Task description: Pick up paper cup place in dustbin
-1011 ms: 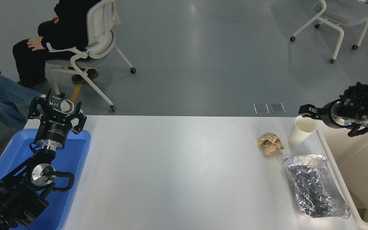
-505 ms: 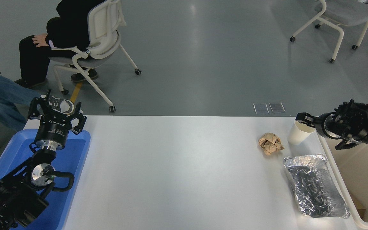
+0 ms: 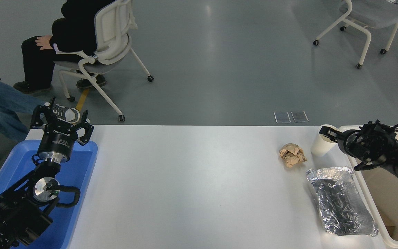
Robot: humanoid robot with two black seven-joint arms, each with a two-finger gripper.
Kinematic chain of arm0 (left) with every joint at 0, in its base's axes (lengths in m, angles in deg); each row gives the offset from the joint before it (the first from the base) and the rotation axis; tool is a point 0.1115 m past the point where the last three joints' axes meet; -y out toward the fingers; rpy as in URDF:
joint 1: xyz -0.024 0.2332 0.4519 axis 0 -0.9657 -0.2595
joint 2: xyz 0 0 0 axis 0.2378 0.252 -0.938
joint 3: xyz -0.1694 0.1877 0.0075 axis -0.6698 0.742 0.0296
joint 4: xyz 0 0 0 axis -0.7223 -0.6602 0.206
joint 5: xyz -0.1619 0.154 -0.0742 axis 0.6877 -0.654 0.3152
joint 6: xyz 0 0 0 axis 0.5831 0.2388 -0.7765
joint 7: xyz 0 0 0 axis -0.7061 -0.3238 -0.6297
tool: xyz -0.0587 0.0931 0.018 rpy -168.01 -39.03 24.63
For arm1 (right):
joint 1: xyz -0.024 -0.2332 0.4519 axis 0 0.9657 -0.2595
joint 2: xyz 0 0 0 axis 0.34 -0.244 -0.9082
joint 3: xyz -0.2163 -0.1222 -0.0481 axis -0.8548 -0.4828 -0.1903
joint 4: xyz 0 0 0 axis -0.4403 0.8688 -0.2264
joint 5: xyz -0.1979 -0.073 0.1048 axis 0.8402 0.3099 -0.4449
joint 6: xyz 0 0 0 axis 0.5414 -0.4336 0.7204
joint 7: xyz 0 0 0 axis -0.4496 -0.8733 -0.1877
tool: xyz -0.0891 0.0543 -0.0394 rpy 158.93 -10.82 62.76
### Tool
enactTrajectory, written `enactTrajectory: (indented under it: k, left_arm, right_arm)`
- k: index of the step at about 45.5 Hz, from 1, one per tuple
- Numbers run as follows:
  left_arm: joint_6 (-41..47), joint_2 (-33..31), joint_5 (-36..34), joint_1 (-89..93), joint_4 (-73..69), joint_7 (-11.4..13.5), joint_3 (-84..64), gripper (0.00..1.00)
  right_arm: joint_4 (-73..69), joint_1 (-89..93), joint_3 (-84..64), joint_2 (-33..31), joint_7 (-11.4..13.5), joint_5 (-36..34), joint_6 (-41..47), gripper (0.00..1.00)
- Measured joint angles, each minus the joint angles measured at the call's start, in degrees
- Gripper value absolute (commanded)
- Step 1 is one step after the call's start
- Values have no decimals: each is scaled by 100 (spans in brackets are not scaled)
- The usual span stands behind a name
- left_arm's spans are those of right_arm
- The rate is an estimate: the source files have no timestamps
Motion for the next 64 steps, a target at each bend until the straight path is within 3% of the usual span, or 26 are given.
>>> enactTrajectory:
  k: [3, 7, 18, 34, 45, 64]
  left_arm:
    - [0, 0, 0, 0, 0, 0, 0, 99]
    - [0, 0, 0, 0, 1, 0, 0, 99]
    - [0, 0, 0, 0, 3, 0, 0, 99]
    - [0, 0, 0, 0, 0, 0, 0, 99]
    - [0, 0, 1, 0, 0, 0, 0, 99]
    - [0, 0, 0, 0, 2, 0, 0, 99]
  right_arm:
    - [19, 26, 61, 0, 0, 0, -31, 80]
    - [35, 54, 139, -6, 1, -4, -58, 60]
    - [39, 92, 255, -16, 0, -12, -94, 48]
    - [-22, 128, 394, -25, -7, -15, -102, 1]
    - [-124, 104, 444, -61, 75, -22, -96, 0]
    - [-1179, -577, 599, -689, 208, -23, -81, 0]
